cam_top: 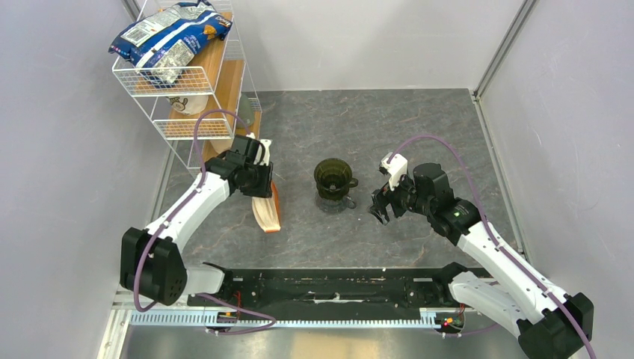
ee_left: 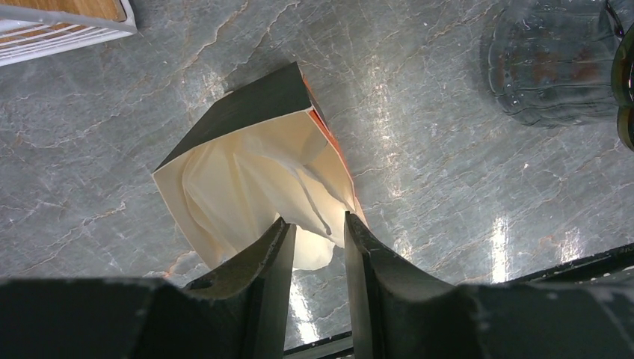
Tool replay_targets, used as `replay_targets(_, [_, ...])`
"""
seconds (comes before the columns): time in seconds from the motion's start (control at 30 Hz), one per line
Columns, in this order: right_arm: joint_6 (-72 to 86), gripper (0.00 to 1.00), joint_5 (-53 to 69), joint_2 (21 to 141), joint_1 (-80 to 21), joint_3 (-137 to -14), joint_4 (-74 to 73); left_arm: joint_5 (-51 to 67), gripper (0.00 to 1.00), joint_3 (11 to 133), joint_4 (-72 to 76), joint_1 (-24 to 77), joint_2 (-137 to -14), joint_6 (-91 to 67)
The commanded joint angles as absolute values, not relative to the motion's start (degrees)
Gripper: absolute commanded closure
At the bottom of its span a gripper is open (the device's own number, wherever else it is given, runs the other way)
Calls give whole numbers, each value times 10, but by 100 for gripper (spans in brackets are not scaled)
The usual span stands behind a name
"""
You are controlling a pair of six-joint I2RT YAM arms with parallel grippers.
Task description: Place the coffee filter in the dripper
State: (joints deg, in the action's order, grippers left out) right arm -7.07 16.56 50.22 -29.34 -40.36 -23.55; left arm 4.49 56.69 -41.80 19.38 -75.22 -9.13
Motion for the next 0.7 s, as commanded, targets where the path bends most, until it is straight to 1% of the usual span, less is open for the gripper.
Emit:
replay_targets(0.0, [-67, 11, 158, 501, -292, -425, -210, 38, 62, 590, -402, 196, -757, -98])
replay_targets(0.13, [-67, 11, 159, 503, -291, -425, -209, 36, 71, 590, -402, 196, -760, -100])
replay_targets(0.27, [-66, 11, 159, 502, -292, -426, -208, 33, 76, 596, -409, 195, -761, -98])
replay_targets(0.37, [-66, 11, 159, 502, -292, -427, -207, 30, 83, 604, -419, 195, -760, -102])
replay_targets(0.43, [-65, 11, 159, 503, -292, -428, -207, 27, 92, 610, -429, 196, -760, -105])
replay_targets(0.5, [-64, 11, 160, 502, -292, -429, -207, 25, 98, 615, -438, 195, -757, -107])
replay_targets(0.67, [-64, 11, 162, 501, -292, -429, -208, 23, 98, 633, -464, 195, -744, -109])
